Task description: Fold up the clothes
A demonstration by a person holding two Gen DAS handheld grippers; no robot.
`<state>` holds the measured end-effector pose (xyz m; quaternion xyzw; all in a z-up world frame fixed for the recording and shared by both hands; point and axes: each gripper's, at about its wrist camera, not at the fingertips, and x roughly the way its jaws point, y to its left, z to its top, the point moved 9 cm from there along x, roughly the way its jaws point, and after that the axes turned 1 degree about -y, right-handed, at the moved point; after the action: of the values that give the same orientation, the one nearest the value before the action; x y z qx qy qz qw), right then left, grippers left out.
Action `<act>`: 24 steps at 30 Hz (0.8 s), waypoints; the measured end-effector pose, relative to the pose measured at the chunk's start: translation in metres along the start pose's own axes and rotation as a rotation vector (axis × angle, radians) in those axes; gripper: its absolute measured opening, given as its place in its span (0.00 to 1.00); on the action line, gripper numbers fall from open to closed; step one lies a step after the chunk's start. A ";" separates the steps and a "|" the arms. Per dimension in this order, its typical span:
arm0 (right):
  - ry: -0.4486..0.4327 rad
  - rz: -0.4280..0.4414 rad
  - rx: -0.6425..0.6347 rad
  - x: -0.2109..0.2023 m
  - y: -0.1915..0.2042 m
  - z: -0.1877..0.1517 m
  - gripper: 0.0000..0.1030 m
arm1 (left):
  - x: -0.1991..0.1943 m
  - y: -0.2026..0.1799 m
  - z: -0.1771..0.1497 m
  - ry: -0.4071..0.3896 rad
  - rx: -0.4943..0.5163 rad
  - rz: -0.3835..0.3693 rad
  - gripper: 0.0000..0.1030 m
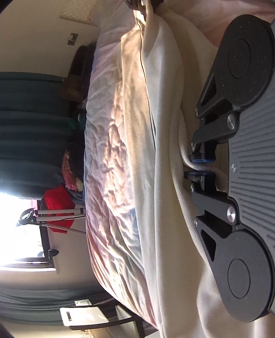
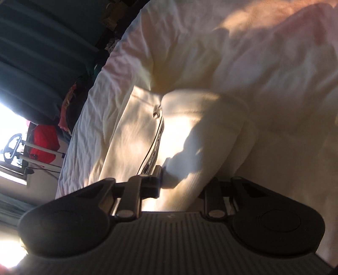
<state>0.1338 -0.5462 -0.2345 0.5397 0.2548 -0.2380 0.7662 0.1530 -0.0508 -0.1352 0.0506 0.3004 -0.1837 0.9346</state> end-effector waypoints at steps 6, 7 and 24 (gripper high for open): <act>-0.101 0.058 -0.002 -0.019 0.005 0.022 0.11 | -0.031 -0.005 -0.007 0.013 0.016 -0.076 0.05; -0.128 0.067 -0.008 -0.025 0.009 0.027 0.11 | -0.033 -0.006 -0.011 0.027 0.025 -0.081 0.04; -0.053 0.045 0.115 -0.041 -0.032 0.026 0.52 | -0.048 -0.012 -0.037 0.100 -0.038 -0.083 0.37</act>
<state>0.0853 -0.5766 -0.2231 0.5820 0.2079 -0.2491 0.7456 0.0925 -0.0394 -0.1371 0.0297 0.3522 -0.2140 0.9106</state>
